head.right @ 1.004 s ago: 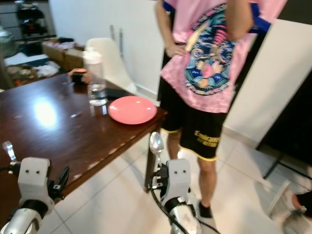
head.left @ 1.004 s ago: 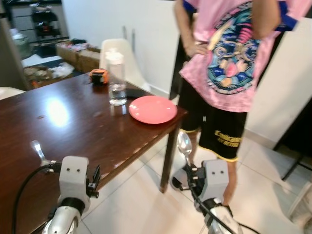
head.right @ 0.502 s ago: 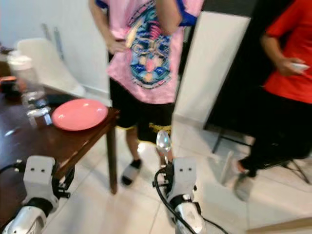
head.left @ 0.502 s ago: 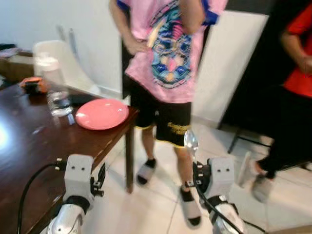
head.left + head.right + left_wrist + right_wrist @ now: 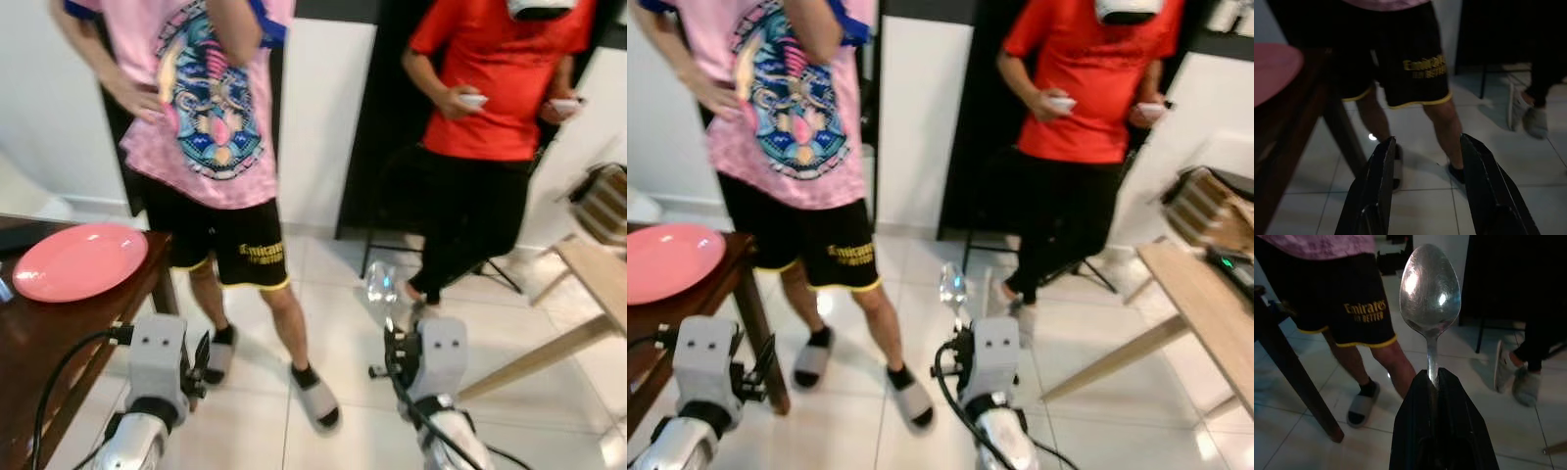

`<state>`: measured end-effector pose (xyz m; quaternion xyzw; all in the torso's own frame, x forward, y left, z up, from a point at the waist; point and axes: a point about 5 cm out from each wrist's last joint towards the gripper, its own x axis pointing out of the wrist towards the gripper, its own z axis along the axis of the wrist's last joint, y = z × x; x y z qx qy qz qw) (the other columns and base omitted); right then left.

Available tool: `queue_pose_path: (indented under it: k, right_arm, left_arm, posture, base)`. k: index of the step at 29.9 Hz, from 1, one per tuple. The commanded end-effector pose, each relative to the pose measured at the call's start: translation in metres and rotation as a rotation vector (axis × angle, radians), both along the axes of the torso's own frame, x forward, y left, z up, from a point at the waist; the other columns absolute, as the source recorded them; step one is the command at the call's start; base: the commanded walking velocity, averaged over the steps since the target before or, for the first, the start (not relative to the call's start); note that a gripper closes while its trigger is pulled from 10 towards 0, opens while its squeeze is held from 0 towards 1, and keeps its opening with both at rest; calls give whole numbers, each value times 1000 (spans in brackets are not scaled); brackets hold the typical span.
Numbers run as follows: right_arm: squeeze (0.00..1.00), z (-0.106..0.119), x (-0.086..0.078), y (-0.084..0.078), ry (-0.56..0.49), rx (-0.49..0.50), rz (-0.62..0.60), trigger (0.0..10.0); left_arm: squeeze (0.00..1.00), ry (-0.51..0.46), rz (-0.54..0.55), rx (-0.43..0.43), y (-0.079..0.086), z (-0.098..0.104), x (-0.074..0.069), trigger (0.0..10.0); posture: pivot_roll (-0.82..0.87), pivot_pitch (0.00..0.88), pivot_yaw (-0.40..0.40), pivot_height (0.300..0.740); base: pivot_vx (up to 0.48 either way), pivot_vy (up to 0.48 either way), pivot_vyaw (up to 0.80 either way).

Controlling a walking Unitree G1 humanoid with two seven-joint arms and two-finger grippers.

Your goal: Setting the table

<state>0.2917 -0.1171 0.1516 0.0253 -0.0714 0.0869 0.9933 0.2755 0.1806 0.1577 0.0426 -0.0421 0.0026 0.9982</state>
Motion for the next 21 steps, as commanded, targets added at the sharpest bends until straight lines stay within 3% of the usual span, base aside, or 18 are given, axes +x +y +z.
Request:
queue_pose_path:
  k: [1, 21]
  right_arm:
    - [0, -3, -1, -7, 12, 0, -22, 10000]
    - [0, -3, 0, -7, 9, -7, -16, 10000]
  left_arm:
    - [0, 13, -7, -7, -3, -4, -1, 10000]
    - [0, 8, -12, -9, -5, -4, 1, 10000]
  posture:
    - [44, 127, 29, 740]
    - [42, 114, 25, 740]
  base:
    - [0, 0, -800]
    - [0, 0, -800]
